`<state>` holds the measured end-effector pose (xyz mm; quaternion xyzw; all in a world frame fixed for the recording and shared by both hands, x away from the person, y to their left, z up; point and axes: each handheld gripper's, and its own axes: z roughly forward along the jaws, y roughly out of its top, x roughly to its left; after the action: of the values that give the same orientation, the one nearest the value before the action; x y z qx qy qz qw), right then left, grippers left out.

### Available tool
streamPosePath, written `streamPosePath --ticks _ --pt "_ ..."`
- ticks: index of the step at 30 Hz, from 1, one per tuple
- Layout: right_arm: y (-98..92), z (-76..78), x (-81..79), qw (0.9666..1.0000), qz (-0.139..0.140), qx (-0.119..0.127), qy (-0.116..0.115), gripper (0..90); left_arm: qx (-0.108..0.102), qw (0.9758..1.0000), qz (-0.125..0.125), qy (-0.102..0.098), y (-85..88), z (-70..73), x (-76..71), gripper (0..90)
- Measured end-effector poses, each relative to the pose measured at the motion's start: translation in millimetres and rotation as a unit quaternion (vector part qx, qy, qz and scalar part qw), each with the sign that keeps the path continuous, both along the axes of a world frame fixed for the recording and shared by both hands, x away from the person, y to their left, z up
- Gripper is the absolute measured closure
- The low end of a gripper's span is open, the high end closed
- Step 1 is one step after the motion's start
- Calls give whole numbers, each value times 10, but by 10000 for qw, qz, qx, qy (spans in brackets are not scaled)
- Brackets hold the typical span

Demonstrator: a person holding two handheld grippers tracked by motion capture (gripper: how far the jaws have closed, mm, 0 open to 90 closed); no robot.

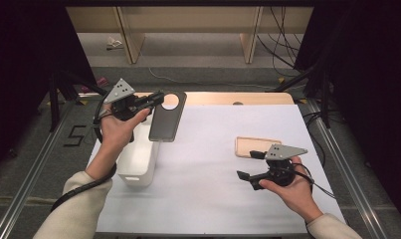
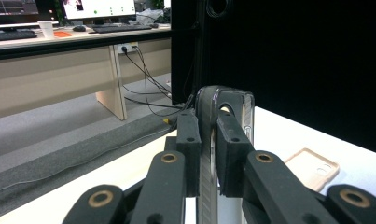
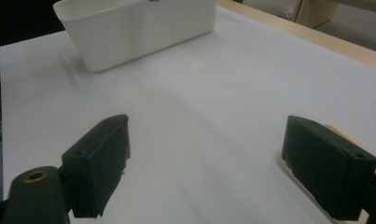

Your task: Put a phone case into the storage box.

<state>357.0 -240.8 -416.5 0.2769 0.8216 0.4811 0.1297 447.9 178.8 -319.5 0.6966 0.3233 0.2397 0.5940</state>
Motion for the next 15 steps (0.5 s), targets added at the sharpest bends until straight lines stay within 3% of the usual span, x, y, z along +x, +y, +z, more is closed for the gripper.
streamPosePath --ticks 15 --pt "-29 -4 -4 10000 -20 24 10 162 -38 9998 184 -44 220 36 105 810"
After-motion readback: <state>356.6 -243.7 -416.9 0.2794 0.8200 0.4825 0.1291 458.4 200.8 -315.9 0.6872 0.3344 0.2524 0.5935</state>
